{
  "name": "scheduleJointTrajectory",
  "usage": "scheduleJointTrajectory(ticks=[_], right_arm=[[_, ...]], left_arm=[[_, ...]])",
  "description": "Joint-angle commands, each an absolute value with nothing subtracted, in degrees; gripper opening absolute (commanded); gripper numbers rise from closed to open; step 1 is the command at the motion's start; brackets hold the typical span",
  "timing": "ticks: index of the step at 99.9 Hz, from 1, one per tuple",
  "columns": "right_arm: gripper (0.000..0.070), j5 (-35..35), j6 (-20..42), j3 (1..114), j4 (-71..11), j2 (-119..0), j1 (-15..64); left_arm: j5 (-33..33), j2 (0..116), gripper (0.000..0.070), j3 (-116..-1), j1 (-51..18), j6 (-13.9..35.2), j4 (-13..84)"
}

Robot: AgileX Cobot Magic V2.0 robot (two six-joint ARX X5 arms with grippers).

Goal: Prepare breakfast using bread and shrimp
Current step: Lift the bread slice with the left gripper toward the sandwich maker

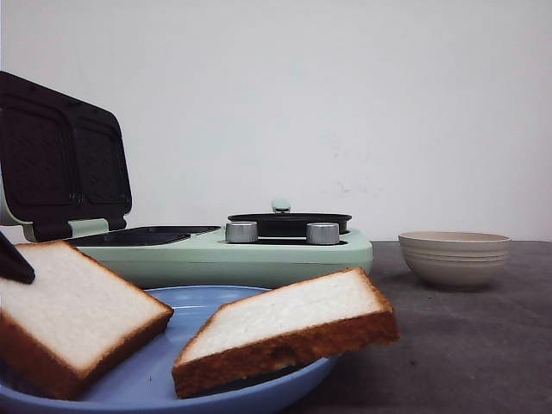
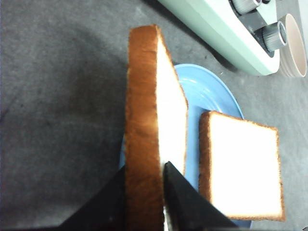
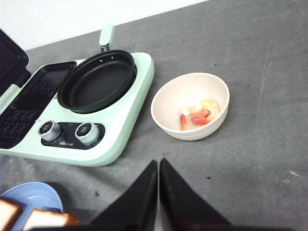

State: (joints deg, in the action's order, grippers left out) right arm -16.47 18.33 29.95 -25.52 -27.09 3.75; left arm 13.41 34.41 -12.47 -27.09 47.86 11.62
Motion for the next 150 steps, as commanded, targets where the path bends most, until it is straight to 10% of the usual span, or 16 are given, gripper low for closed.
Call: scheduleJointTrajectory(ticks=[1, 97, 150], right_arm=[[0.0, -16.5, 18.9, 30.9, -25.2, -27.2, 3.9], [0.0, -18.1, 18.7, 30.9, -25.5, -27.2, 3.9], [0.0, -18.0, 17.0, 30.9, -27.3, -27.2, 3.9]], left_arm=[[13.1, 34.0, 0.0004, -13.6, -27.4, 47.0, 10.4], [8.4, 39.4, 0.0004, -33.3, -26.5, 38.3, 7.2], [0.8, 62.8, 0.0004, -52.2, -20.6, 9.3, 7.7]])
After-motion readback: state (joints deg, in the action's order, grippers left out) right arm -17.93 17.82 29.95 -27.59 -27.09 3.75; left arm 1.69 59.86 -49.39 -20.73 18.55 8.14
